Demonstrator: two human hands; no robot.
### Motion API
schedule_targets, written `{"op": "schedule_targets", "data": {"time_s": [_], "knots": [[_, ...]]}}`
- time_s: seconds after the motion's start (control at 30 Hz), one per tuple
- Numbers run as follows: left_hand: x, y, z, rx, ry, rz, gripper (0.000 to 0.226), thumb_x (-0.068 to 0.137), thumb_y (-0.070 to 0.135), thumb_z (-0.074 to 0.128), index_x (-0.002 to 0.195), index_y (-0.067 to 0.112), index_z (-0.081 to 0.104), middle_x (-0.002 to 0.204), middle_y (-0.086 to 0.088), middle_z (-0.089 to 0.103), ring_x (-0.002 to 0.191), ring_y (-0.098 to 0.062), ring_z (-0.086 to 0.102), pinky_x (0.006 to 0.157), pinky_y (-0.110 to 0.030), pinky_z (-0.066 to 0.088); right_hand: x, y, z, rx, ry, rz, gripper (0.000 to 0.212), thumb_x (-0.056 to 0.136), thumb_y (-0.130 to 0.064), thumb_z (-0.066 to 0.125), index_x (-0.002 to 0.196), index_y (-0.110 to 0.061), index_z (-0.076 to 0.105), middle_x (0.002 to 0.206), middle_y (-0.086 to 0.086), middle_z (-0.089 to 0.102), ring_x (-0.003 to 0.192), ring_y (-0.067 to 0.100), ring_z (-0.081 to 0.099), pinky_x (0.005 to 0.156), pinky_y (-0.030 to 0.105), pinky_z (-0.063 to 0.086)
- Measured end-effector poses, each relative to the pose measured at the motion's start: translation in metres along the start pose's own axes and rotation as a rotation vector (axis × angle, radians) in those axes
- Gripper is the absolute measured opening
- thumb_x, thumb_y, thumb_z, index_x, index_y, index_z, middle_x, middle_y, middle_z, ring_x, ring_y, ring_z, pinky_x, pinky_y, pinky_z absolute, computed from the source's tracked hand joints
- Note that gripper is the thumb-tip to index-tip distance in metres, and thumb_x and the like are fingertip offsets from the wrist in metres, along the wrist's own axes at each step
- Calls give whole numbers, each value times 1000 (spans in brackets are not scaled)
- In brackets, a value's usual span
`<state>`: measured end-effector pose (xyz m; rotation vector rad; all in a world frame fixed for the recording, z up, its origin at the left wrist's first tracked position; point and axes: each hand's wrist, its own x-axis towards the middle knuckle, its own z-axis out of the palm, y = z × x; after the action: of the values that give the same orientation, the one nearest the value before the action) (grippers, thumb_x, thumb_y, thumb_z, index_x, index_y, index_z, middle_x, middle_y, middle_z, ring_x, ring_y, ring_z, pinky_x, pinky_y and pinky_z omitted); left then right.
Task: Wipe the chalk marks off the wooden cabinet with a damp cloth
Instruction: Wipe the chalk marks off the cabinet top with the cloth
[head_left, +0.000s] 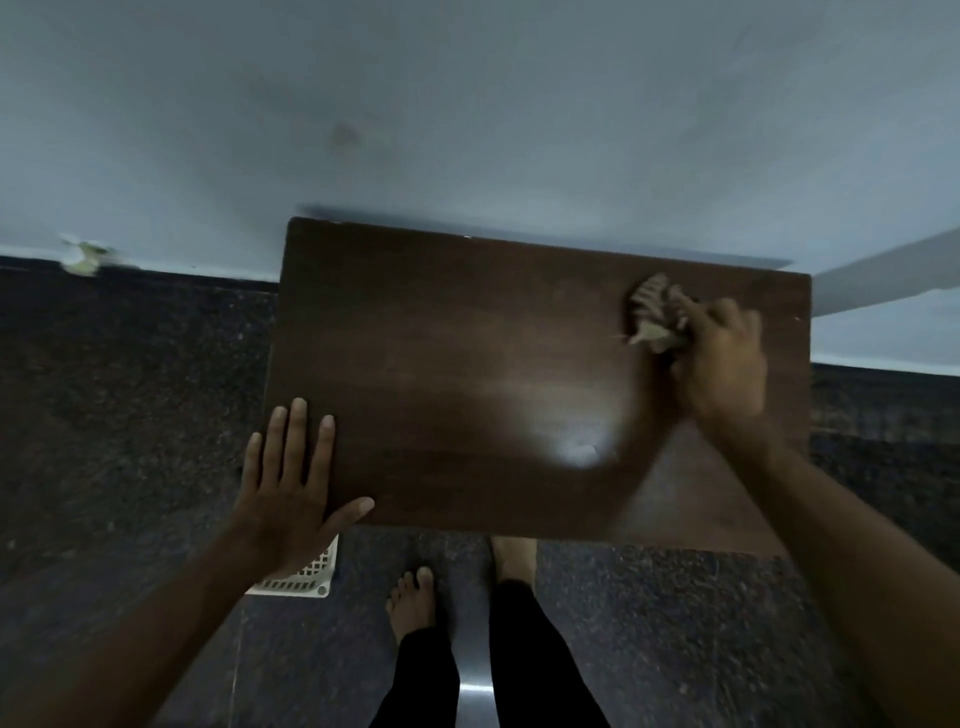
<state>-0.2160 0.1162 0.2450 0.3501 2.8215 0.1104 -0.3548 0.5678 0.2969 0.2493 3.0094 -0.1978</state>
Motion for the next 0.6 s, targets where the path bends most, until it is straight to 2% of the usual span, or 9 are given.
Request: {"op": "schedule_targets", "data": {"time_s": [0.1,0.17,0.23,0.27,0.4,0.5,0.6], "knots": [[1,1,-3,3,-21,-4,99,92,81,15,161,10,2,165,-28,6,155,-33,-10,123,-48,-6,19,25,-4,-3,19,149,47,82,-1,59,128,-8,60,120,16,52,109,42,42,75,44,46],[1,0,-4,1,-37,0,100,92,81,15,161,9,2,165,-26,2,155,-33,-10,122,-53,-1,26,12,-1,53,33,259,38,87,-10,58,125,-7,61,122,16,51,111,42,41,80,47,47],[0,0,-4,-10,-51,-4,100,92,81,15,160,9,3,166,-26,2,155,-35,-8,119,-59,7,28,-14,4,103,57,344,40,85,-8,56,125,-11,61,123,15,50,110,41,42,84,47,47],[0,0,-5,-14,-54,-8,101,92,81,15,160,8,5,165,-27,3,155,-36,-6,118,-60,10,28,-31,8,119,74,330,44,82,-5,55,124,-15,62,122,13,51,108,40,43,85,45,47],[1,2,-8,-23,-74,1,102,92,81,15,158,3,14,164,-29,7,154,-40,1,120,-58,8,16,-132,20,75,47,-4,43,85,-10,57,127,-18,62,116,11,59,105,34,50,92,42,42],[1,4,-11,-26,-101,6,103,93,80,16,156,-1,20,162,-32,13,151,-46,12,116,-64,17,-13,-220,30,96,-12,-318,45,91,-26,58,135,-17,55,121,8,59,112,29,50,99,41,39],[-1,5,-17,-95,-109,-1,108,90,82,19,157,-3,17,164,-28,7,153,-42,5,116,-64,18,-54,-253,41,162,-145,-404,46,93,-20,51,140,-15,49,132,8,50,118,32,43,101,42,37]]}}
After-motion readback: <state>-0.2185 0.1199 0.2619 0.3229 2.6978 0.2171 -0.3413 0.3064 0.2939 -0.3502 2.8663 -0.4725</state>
